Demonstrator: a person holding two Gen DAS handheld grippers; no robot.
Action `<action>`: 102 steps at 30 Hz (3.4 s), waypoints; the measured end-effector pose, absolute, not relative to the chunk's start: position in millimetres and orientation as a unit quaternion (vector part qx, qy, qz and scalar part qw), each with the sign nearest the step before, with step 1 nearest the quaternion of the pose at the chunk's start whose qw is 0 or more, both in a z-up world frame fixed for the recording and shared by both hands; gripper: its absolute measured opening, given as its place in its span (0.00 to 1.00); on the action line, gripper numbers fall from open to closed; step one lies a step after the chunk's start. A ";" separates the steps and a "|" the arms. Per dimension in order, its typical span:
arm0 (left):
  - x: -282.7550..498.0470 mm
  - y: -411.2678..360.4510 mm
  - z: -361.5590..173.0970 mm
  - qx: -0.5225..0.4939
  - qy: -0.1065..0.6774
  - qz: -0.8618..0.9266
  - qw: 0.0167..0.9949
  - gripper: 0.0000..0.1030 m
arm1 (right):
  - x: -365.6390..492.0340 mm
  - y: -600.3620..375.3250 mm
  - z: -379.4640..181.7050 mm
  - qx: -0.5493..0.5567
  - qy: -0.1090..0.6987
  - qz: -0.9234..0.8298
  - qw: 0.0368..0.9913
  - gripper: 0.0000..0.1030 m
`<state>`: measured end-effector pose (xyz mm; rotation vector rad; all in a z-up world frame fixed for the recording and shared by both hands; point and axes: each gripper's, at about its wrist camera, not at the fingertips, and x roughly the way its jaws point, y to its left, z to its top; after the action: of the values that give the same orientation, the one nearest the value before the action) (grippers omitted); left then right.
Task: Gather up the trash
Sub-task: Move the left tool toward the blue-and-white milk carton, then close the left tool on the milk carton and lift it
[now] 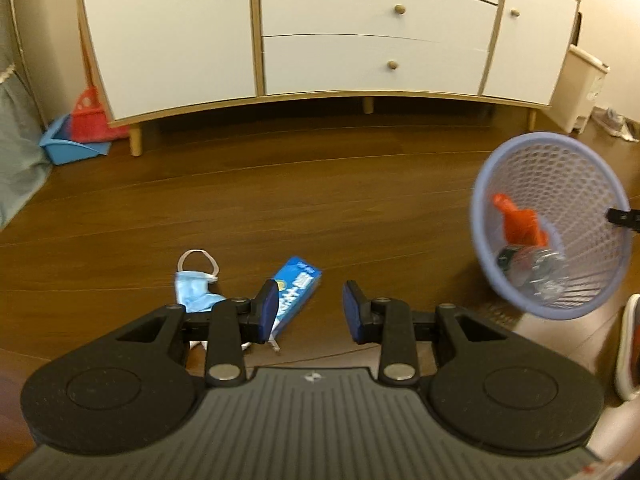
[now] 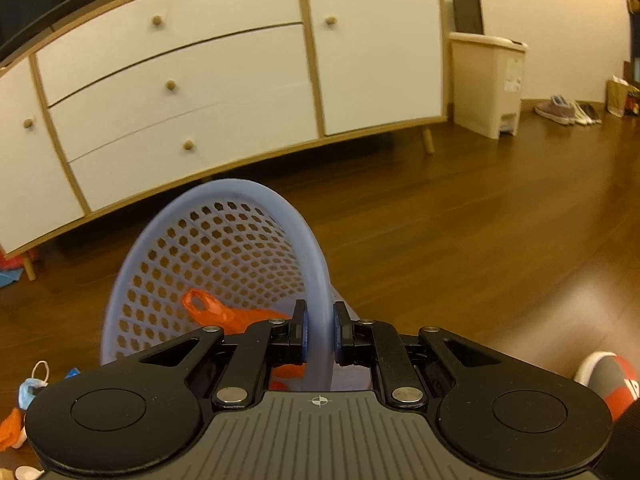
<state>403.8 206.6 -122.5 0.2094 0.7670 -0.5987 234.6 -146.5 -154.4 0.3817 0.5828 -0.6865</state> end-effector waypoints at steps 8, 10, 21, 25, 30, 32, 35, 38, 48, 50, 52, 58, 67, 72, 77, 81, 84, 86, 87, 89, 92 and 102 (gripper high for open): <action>425.5 198.7 -148.5 0.041 0.377 -0.283 0.881 0.30 | 207.0 -192.4 -164.3 0.261 0.299 -0.363 0.843 0.08; 429.1 194.8 -156.5 0.039 0.380 -0.283 0.880 0.31 | 201.2 -206.7 -165.4 0.302 0.297 -0.357 0.833 0.08; 432.4 201.1 -177.2 0.053 0.387 -0.279 0.877 0.34 | 234.8 -204.9 -170.6 0.397 0.292 -0.284 0.822 0.08; 433.4 208.9 -188.4 0.063 0.392 -0.271 0.877 0.39 | 259.9 -179.7 -176.6 0.392 0.304 -0.268 0.826 0.08; 439.6 218.4 -205.3 0.077 0.403 -0.262 0.874 0.41 | 294.2 -151.4 -169.1 0.347 0.307 -0.263 0.846 0.08; 442.1 220.9 -211.6 0.087 0.404 -0.259 0.873 0.43 | 307.1 -141.6 -169.7 0.343 0.320 -0.254 0.846 0.08; 449.2 223.9 -221.4 0.092 0.409 -0.260 0.870 0.43 | 320.0 -123.9 -171.3 0.321 0.326 -0.252 0.853 0.08; 457.4 224.9 -230.8 0.101 0.413 -0.266 0.865 0.43 | 336.5 -110.7 -171.0 0.289 0.332 -0.250 0.863 0.08; 491.0 214.6 -266.5 0.131 0.418 -0.307 0.845 0.51 | 371.3 -101.2 -172.8 0.250 0.342 -0.257 0.869 0.08; 495.9 210.7 -273.3 0.141 0.413 -0.317 0.842 0.52 | 374.9 -103.9 -173.6 0.251 0.343 -0.259 0.868 0.08; 500.3 206.3 -279.4 0.150 0.409 -0.324 0.840 0.54 | 374.9 -103.6 -172.8 0.249 0.343 -0.261 0.867 0.08; 510.9 196.5 -295.3 0.169 0.400 -0.334 0.837 0.57 | 375.2 -101.4 -166.7 0.231 0.347 -0.259 0.871 0.08; 523.0 179.0 -322.1 0.206 0.403 -0.338 0.826 0.58 | 376.8 -96.1 -158.6 0.199 0.344 -0.262 0.879 0.08; 531.0 172.7 -334.8 0.221 0.407 -0.336 0.820 0.58 | 377.8 -93.5 -156.6 0.190 0.347 -0.260 0.881 0.08; 537.7 165.4 -344.0 0.224 0.415 -0.343 0.812 0.51 | 379.8 -94.3 -154.4 0.189 0.347 -0.258 0.882 0.08; 537.2 168.2 -338.9 0.213 0.400 -0.349 0.820 0.45 | 377.1 -93.3 -152.7 0.190 0.339 -0.258 0.884 0.08; 536.3 174.8 -330.0 0.195 0.395 -0.351 0.827 0.44 | 376.2 -89.2 -149.6 0.186 0.336 -0.254 0.888 0.08; 534.3 178.6 -322.6 0.186 0.392 -0.348 0.831 0.43 | 378.0 -85.4 -146.8 0.182 0.334 -0.249 0.891 0.08; 533.3 181.3 -318.0 0.180 0.389 -0.347 0.834 0.43 | 379.1 -82.5 -145.4 0.177 0.333 -0.247 0.893 0.08; 530.9 188.1 -306.2 0.163 0.382 -0.346 0.841 0.43 | 381.9 -76.9 -143.6 0.168 0.332 -0.244 0.896 0.08; 526.9 199.1 -286.3 0.141 0.367 -0.343 0.853 0.43 | 387.3 -67.9 -140.6 0.158 0.330 -0.237 0.900 0.08; 509.9 233.1 -227.7 0.087 0.329 -0.318 0.885 0.43 | 392.9 -50.1 -138.3 0.139 0.331 -0.228 0.905 0.08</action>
<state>509.9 233.1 -227.7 0.1802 0.6835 -0.6625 392.9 -50.1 -138.3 0.2870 0.6844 -0.4712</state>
